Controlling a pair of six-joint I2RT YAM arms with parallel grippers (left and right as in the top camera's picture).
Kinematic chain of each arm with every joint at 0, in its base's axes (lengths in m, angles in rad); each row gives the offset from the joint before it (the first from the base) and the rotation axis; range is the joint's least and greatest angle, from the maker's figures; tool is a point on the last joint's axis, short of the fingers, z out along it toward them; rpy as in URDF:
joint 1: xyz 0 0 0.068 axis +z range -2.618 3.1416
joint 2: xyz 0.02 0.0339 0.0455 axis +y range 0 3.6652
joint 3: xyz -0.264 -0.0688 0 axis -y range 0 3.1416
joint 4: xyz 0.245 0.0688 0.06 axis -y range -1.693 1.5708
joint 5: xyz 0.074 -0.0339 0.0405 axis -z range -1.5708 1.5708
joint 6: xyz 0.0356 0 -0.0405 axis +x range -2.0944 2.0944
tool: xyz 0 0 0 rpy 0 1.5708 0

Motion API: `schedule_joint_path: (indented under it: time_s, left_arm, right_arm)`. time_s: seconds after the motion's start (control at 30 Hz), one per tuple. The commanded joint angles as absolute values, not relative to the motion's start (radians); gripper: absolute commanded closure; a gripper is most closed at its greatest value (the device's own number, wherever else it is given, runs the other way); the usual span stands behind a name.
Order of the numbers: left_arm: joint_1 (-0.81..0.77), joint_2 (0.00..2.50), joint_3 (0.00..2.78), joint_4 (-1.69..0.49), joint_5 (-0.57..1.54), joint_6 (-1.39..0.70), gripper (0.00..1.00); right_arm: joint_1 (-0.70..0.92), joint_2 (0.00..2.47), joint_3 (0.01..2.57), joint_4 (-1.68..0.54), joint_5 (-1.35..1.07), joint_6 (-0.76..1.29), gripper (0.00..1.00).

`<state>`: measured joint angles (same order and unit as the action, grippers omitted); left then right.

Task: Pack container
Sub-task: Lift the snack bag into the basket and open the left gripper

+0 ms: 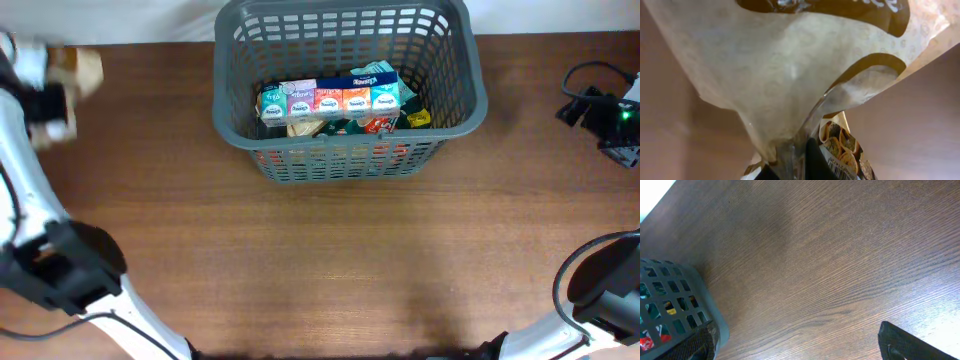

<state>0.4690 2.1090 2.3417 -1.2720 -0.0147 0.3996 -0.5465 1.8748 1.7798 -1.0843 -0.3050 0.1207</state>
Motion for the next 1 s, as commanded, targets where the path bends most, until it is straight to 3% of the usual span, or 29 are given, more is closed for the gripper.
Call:
schedule_joint_path:
  time_s: [0.0,0.2,0.47,0.97]
  left_arm:
    - [0.369,1.970,2.563,-1.266,0.043,0.411,0.98]
    - [0.144,1.898,2.746,-1.226,0.141,0.690,0.98]
    - [-0.195,1.934,2.692,-1.245,0.206,1.057,0.98]
    - [-0.315,2.320,2.593,-1.127,0.202,1.028,0.98]
  right_arm:
    - [-0.544,1.860,1.774,-1.083,-0.310,0.121,0.01]
    - [-0.544,1.860,1.774,-1.084,-0.310,0.121,0.01]
    - [-0.544,1.860,1.774,-1.084,-0.310,0.121,0.01]
    - [-0.544,1.860,1.774,-1.083,-0.310,0.121,0.01]
